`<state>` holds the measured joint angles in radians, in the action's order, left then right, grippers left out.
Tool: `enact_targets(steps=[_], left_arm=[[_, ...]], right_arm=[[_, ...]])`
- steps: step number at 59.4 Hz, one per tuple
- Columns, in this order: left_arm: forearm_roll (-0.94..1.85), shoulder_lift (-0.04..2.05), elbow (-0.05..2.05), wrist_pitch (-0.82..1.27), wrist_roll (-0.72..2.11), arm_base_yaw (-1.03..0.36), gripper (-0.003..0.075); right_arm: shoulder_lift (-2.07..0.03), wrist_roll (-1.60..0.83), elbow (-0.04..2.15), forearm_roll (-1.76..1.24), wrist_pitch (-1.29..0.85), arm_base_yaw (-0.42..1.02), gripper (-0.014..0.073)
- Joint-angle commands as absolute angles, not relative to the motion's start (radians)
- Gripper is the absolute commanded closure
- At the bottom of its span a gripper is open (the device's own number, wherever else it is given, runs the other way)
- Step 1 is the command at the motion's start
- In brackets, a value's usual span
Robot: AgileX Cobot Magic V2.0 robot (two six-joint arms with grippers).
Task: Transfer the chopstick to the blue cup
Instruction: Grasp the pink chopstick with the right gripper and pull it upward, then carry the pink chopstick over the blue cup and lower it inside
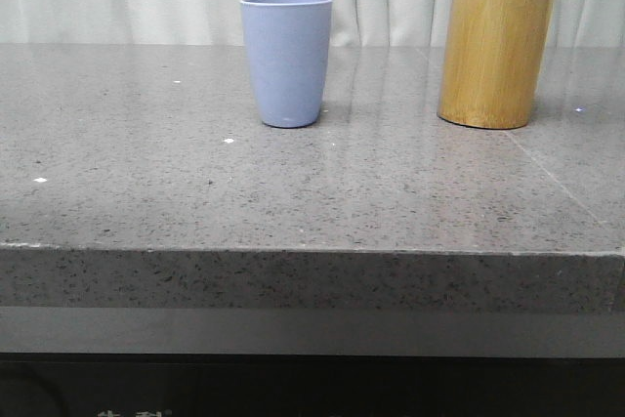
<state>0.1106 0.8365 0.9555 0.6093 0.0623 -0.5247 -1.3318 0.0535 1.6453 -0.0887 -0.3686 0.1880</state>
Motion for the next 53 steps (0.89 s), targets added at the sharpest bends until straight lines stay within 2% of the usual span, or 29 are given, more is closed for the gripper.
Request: enact_targets(steps=[1,16,23,48,53], left_arm=[[0.115,0.833,0.982,0.531,0.056,-0.523,0.044],[0.114,0.833,0.982,0.531,0.056,-0.523,0.044],[0.114,0.833,0.982,0.531,0.056,-0.523,0.044],[0.113,0.833,0.982,0.531,0.056,-0.523,0.044],[0.113,0.833,0.982,0.531,0.056,-0.523,0.044]], right_arm=[[-1.303,0.037,1.725,-0.08,-0.314,0.251,0.0663],[-1.358,0.0,1.737,-0.08,-0.281,0.48,0.0663],[-1.42,0.0,1.737,-0.069,-0.255,0.545,0.0663],[-1.642,-0.032,1.737,0.036,-0.258,0.583,0.0659],[-1.656,-0.032,1.737,0.059,-0.258,0.583,0.0629]])
